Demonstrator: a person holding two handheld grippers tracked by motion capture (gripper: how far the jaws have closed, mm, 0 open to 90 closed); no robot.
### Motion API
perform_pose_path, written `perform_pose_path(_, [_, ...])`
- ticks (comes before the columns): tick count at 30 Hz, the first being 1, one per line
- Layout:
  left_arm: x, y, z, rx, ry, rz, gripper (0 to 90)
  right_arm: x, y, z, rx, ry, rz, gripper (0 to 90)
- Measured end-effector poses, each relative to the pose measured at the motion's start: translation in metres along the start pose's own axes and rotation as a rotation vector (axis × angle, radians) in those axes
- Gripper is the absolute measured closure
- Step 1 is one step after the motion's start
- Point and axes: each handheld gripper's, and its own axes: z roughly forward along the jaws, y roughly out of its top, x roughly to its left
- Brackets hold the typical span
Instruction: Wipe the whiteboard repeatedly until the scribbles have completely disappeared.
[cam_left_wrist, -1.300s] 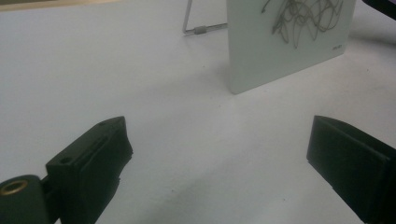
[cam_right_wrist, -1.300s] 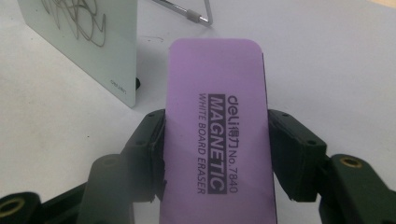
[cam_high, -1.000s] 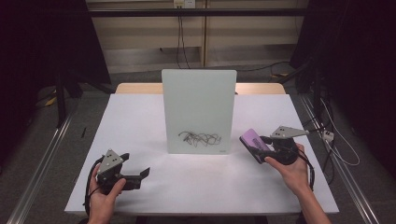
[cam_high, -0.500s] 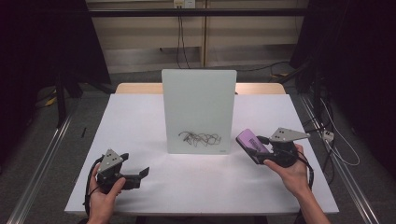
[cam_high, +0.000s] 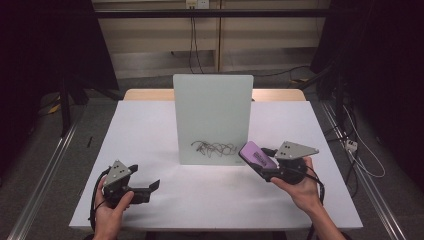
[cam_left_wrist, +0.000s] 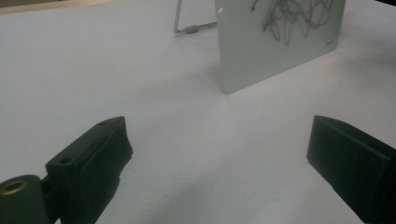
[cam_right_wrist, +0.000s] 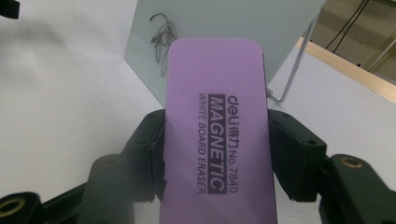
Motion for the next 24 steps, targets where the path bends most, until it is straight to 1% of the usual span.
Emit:
perform_pose_path(4, [0.001,0.001,0.002,0.002,0.003,-0.002,5.8,0.005,0.002,0.007,0.006,-0.003,-0.02,41.5])
perform_pose_path(6, [0.0,0.001,0.003,0.004,-0.002,-0.002,5.8,0.006,0.003,0.011,0.007,-0.002,-0.026,41.4])
perform_pose_path(11, [0.0,0.001,0.003,0.006,-0.002,0.002,5.8,0.009,0.007,0.02,0.01,-0.015,-0.039,41.5])
perform_pose_path(13, [0.001,0.001,0.004,0.006,-0.002,0.002,5.8,0.01,0.01,0.024,0.01,-0.032,-0.056,41.5])
perform_pose_path(14, [0.0,0.001,0.005,0.006,-0.003,-0.004,5.8,0.01,0.011,0.026,0.009,-0.039,-0.06,41.5])
perform_pose_path(20, [0.0,0.001,0.005,0.015,-0.009,0.007,5.8,0.009,0.016,0.036,0.005,-0.066,-0.084,41.5])
perform_pose_path(24, [0.001,0.001,0.005,0.01,-0.005,0.001,5.8,0.007,0.023,0.042,-0.007,-0.069,-0.098,41.5])
